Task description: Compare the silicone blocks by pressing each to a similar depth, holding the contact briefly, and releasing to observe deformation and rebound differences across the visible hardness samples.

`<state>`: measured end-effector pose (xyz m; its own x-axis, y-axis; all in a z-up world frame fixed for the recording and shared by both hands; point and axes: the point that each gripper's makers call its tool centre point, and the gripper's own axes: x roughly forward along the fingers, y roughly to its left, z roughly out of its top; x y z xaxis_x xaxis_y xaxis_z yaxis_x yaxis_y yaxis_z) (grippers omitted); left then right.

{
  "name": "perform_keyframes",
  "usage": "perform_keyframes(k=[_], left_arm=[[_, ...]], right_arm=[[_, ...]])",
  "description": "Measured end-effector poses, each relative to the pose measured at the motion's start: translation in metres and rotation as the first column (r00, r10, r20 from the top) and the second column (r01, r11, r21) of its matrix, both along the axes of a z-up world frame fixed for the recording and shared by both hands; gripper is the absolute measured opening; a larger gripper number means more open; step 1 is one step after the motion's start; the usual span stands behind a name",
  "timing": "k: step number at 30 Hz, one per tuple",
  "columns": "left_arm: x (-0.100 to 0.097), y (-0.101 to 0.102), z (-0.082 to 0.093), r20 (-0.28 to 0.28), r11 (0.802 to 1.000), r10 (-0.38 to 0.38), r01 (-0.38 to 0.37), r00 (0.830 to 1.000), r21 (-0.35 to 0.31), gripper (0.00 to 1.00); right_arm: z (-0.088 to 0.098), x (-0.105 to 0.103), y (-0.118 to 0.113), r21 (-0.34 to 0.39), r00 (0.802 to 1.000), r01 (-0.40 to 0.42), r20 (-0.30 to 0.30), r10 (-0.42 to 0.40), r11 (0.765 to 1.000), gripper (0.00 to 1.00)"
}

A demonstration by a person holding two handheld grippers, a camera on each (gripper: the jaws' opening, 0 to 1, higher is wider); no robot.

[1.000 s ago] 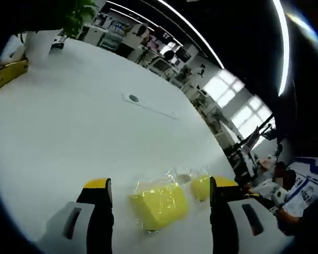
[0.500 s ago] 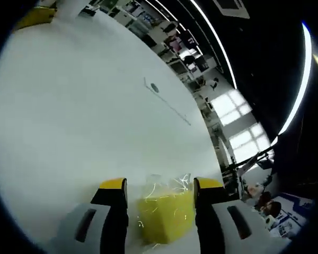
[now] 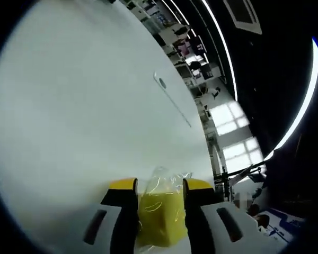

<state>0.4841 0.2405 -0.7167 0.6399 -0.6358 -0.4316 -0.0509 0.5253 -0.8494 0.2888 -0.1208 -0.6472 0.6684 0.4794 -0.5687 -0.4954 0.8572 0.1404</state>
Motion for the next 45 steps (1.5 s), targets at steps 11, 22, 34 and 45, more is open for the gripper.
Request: perform_keyframes(k=[11, 22, 34, 45], left_arm=[[0.001, 0.001, -0.003, -0.018, 0.998, 0.047, -0.048, 0.999, -0.027, 0.21], [0.001, 0.0, -0.005, -0.019, 0.997, 0.059, -0.06, 0.998, -0.053, 0.15], [0.011, 0.005, 0.004, -0.036, 0.975, 0.171, -0.175, 0.985, -0.14, 0.08], [0.012, 0.004, 0.014, 0.045, 0.983, 0.159, -0.154, 0.986, -0.102, 0.0]], right_arm=[[0.0, -0.001, -0.002, -0.023, 1.0, -0.009, -0.003, 0.009, 1.0, 0.61], [-0.002, -0.001, -0.001, -0.041, 1.0, -0.024, -0.01, 0.024, 0.999, 0.59], [-0.008, -0.008, -0.004, -0.073, 0.999, -0.034, -0.027, 0.032, 0.997, 0.57], [-0.011, -0.01, -0.003, -0.088, 0.999, -0.04, -0.03, 0.037, 0.995, 0.56]])
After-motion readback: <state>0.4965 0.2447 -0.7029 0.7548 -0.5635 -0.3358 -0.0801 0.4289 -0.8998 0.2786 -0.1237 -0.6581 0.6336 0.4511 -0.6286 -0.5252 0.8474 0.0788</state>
